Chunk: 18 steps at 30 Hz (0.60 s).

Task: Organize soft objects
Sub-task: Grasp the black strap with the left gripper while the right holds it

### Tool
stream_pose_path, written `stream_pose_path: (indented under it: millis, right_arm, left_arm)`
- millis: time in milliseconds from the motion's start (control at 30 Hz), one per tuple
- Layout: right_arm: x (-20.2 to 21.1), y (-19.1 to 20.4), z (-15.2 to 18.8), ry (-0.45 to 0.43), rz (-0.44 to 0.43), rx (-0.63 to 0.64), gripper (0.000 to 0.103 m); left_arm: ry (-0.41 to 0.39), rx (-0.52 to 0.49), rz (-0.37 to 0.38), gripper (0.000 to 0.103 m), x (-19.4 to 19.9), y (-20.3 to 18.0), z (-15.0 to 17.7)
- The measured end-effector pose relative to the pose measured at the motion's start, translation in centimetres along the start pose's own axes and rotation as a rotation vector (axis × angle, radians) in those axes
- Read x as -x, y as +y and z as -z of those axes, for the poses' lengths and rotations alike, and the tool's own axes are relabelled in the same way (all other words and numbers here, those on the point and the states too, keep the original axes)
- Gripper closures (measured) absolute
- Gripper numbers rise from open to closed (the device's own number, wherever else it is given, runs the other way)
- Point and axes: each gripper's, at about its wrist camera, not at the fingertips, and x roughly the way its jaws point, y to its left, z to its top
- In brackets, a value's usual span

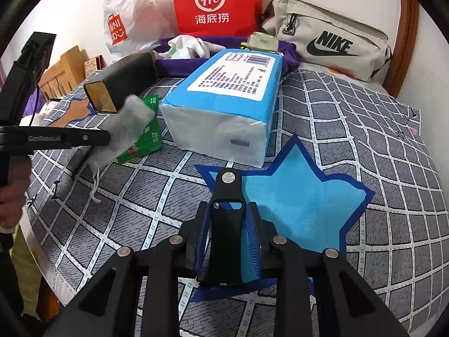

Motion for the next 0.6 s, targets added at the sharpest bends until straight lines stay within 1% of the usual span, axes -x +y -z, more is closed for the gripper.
stream_pose_path:
  millis: [33, 67, 133, 200, 333, 400, 433, 467, 533, 600]
  right_arm:
    - [0.0, 0.0, 0.0, 0.000, -0.001, 0.004, 0.077]
    - [0.1, 0.0, 0.1, 0.002, 0.000, 0.009, 0.077]
    - [0.2, 0.0, 0.2, 0.003, -0.001, 0.010, 0.077]
    - [0.2, -0.2, 0.2, 0.002, -0.009, 0.000, 0.076]
    - [0.4, -0.6, 0.5, 0.003, -0.027, -0.023, 0.076]
    - [0.4, -0.5, 0.5, 0.000, -0.024, -0.020, 0.076]
    - [0.4, -0.4, 0.5, -0.001, -0.019, -0.015, 0.076]
    - [0.4, -0.3, 0.5, -0.001, -0.016, -0.012, 0.076]
    - [0.4, -0.3, 0.5, -0.001, -0.012, -0.006, 0.077]
    - [0.4, -0.4, 0.5, -0.001, -0.018, -0.009, 0.077]
  left_arm:
    - [0.018, -0.017, -0.018, 0.074, 0.1, -0.4, 0.0]
    - [0.021, -0.021, -0.028, 0.061, 0.2, -0.6, 0.0]
    - [-0.005, -0.023, -0.064, 0.050, 0.7, -0.6, 0.2]
    - [-0.012, -0.027, -0.092, 0.050, 0.9, -0.3, 0.4]
    - [-0.025, 0.054, -0.016, 0.050, 1.0, 0.8, 0.1]
    - [-0.028, 0.077, 0.011, 0.060, 0.7, 1.0, -0.2]
    - [-0.018, 0.084, 0.026, 0.068, 0.3, 1.0, -0.3]
    - [-0.007, 0.087, 0.032, 0.074, -0.1, 0.8, -0.3]
    - [-0.002, 0.089, 0.020, 0.080, -0.5, 0.8, -0.2]
    - [-0.008, 0.090, 0.022, 0.080, -0.3, 0.8, 0.0]
